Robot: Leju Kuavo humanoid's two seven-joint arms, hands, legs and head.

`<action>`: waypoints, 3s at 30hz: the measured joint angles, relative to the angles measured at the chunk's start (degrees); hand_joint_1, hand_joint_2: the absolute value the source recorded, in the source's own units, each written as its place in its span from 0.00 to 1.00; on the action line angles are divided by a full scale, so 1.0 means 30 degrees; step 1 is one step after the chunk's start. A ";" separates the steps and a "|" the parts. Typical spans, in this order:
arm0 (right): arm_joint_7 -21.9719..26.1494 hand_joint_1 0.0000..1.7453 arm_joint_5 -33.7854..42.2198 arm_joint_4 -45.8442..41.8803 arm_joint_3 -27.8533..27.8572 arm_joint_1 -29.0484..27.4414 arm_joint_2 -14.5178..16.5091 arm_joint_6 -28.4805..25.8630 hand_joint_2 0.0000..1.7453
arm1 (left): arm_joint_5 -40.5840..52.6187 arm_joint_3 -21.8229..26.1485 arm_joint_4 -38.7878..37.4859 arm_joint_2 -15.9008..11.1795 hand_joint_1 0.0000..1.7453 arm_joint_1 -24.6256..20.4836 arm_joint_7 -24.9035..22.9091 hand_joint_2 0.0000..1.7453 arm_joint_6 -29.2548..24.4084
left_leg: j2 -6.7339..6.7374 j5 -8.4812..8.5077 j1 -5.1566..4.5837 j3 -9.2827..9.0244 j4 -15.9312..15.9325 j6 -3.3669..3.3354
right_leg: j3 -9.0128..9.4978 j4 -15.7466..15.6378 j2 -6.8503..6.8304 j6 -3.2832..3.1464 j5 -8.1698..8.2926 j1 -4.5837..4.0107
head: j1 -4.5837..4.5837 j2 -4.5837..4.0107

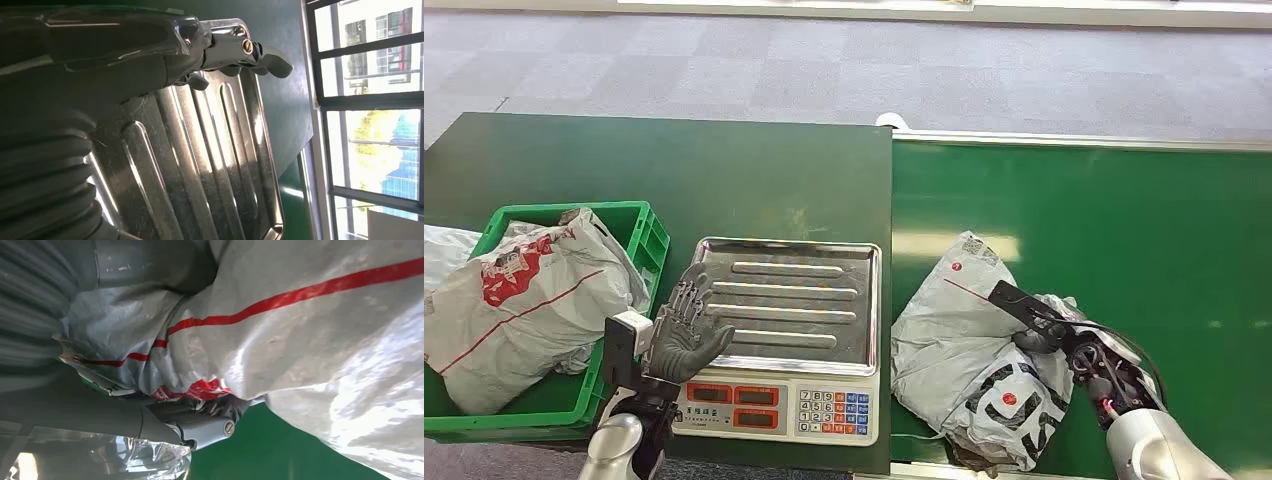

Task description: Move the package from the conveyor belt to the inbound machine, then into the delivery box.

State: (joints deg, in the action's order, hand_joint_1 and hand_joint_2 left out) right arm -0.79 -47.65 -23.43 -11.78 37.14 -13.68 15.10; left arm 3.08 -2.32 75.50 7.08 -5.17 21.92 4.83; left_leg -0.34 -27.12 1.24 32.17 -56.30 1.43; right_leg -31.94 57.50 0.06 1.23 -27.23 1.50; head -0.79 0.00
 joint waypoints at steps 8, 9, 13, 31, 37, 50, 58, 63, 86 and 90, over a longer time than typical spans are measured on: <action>0.0749 1.00 -0.0064 0.0000 -0.0002 0.0172 0.0026 -0.0355 1.00 | -0.0044 0.0049 0.0528 -0.0013 0.00 0.0384 -0.0036 1.00 -0.0131 | -0.0003 -0.0001 0.0002 0.0016 0.0001 0.0001 | -0.0008 0.0001 -0.0002 0.0000 -0.0001 -0.0003 | 0.0002 0.0000; 0.0771 1.00 -0.0066 0.0000 -0.0004 0.0180 0.0035 -0.0361 1.00 | -0.0058 0.0053 0.0586 -0.0014 0.00 0.0418 -0.0036 1.00 -0.0131 | -0.0005 -0.0001 0.0002 0.0018 0.0002 0.0000 | -0.0008 0.0001 -0.0003 0.0001 -0.0002 -0.0003 | 0.0002 0.0000; 0.0791 1.00 -0.0066 0.0000 -0.0011 0.0185 0.0078 -0.0382 1.00 | -0.0091 0.0064 0.0683 -0.0022 0.00 0.0462 -0.0036 1.00 -0.0131 | -0.0006 -0.0001 0.0001 0.0022 0.0001 0.0000 | -0.0008 0.0001 -0.0005 0.0001 -0.0001 -0.0002 | 0.0000 0.0000; 0.3622 1.00 0.2545 -0.2449 0.2139 -0.0108 0.0577 -0.6337 1.00 | -0.0244 0.0634 0.2703 -0.0009 0.00 0.2386 0.0160 1.00 -0.0126 | -0.0008 -0.0001 0.0002 0.0074 0.0002 0.0000 | -0.0069 0.0004 -0.0003 0.0001 -0.0001 -0.0004 | 0.0000 0.0000; 0.5505 1.00 0.4522 -0.5435 0.4072 -0.0898 0.0898 -0.6971 1.00 | -0.0324 0.0831 0.2856 -0.0013 0.00 0.2453 0.0628 1.00 -0.0086 | -0.0017 -0.0002 0.0003 0.0079 0.0003 0.0001 | -0.0072 0.0004 -0.0007 0.0001 -0.0001 -0.0005 | 0.0002 0.0000; 0.9585 1.00 0.5621 -1.3324 0.5277 -0.4227 0.1459 -1.0279 1.00 | 0.0012 0.0911 0.2900 0.0005 0.00 0.2206 0.3074 1.00 -0.1773 | -0.0011 -0.0003 0.0003 0.0082 0.0004 0.0001 | -0.0083 0.0004 -0.0005 0.0000 -0.0001 -0.0006 | 0.0000 0.0000; 1.1043 1.00 0.5445 -1.7794 0.4328 -0.5513 0.2017 -1.1659 1.00 | 0.1379 -0.0584 0.4781 -0.0053 0.00 0.2110 0.6016 1.00 -0.6864 | -0.0009 -0.0002 0.0003 0.0083 0.0004 0.0001 | -0.0082 0.0004 -0.0005 0.0000 -0.0002 -0.0005 | 0.0002 0.0000; 1.1748 1.00 0.5646 -1.9294 0.3255 -0.6014 0.2158 -1.1701 1.00 | 0.0800 -0.1752 0.5752 -0.0291 0.00 0.2021 0.6042 1.00 -0.7000 | 0.0000 -0.0003 0.0004 0.0081 0.0005 0.0001 | -0.0082 0.0004 0.0001 0.0000 -0.0001 -0.0006 | 0.0002 0.0000; 1.2133 1.00 0.5665 -2.0156 0.2080 -0.6009 0.2526 -1.1645 1.00 | 0.0528 -0.2641 0.6366 -0.0648 0.00 0.1658 0.6040 1.00 -0.6945 | 0.0002 -0.0001 0.0004 0.0084 0.0005 0.0000 | -0.0081 0.0005 0.0003 -0.0002 0.0001 -0.0006 | 0.0000 0.0000; 1.2206 1.00 0.5739 -1.9744 0.1069 -0.4774 0.3182 -1.1228 1.00 | 0.0240 -0.2934 0.6262 -0.0641 0.00 0.0980 0.6042 1.00 -0.6639 | 0.0013 0.0005 0.0007 0.0074 0.0009 0.0003 | -0.0073 0.0009 0.0011 -0.0007 0.0005 -0.0011 | 0.0000 0.0000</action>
State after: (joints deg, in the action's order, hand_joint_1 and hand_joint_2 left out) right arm 35.83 -30.43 -82.66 -8.57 22.82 -4.14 -18.58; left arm 3.80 -11.12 94.29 5.16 -2.23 40.05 -15.09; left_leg -0.31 -27.11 1.26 32.39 -56.28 1.44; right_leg -32.16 57.52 0.10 1.21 -27.22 1.47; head -0.79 0.00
